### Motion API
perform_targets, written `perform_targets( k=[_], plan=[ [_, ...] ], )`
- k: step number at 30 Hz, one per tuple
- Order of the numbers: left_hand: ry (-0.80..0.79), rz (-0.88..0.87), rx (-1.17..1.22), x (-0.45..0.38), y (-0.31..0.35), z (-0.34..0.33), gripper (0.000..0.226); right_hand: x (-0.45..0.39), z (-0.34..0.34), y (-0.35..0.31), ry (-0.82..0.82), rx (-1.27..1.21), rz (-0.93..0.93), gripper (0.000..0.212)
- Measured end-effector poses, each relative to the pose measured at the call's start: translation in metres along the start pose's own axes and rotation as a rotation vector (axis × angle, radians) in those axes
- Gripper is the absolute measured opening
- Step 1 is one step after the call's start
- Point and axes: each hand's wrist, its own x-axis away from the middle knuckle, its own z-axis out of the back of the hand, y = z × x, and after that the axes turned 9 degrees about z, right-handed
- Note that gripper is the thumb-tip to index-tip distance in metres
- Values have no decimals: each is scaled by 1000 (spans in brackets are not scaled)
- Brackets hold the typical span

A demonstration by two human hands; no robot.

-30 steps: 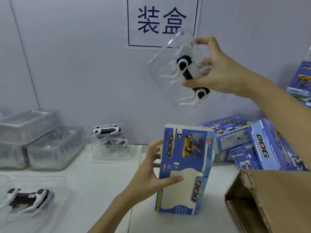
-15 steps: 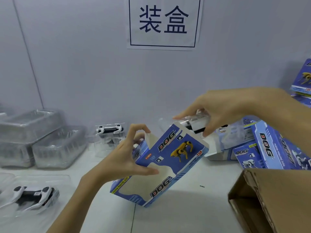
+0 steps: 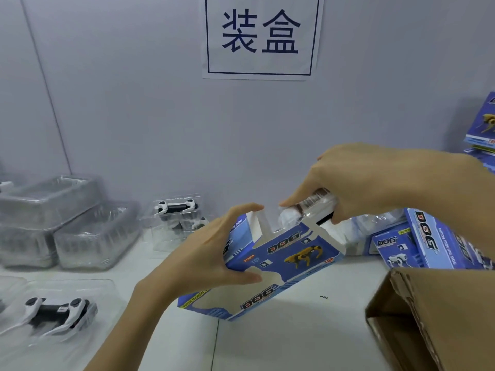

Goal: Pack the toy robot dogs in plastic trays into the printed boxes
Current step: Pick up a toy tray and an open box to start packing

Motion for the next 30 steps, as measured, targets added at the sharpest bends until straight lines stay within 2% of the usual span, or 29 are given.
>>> perform_targets(
  k=[3,6,9,12,15,19,21,25,27,29,30],
  plan=[
    [58,-9,-74,2,0,0,101,4,-4,-1,4,-77,-6,74],
    [60,-109,-82,4,4,-3,98,0,-19,-5,16,-86,33,76],
    [44,-216,-59,2,10,-8,82,-7,-30,-10,10,-31,36,85],
    [45,-207,-87,1,8,-12,70,-15,-38,-14,32,117,61,81],
    [83,-186,25,5,1,-19,71,-22,-43,-16,146,264,115,71],
    [189,-143,108,6,-3,-26,69,-24,-49,-6,353,284,140,59],
    [215,-119,180,6,-7,-27,65,-22,-50,2,456,88,117,59],
    [312,-94,332,3,-7,-35,59,-9,-46,23,611,-593,-19,77],
    [346,-59,495,0,-4,-39,59,-8,-55,25,838,-838,-92,69],
    [313,-14,713,-3,-1,-43,61,-10,-77,13,1129,-1037,-190,61],
    [296,8,799,-4,-1,-46,65,-13,-91,1,1223,-1113,-232,60]
  ],
)
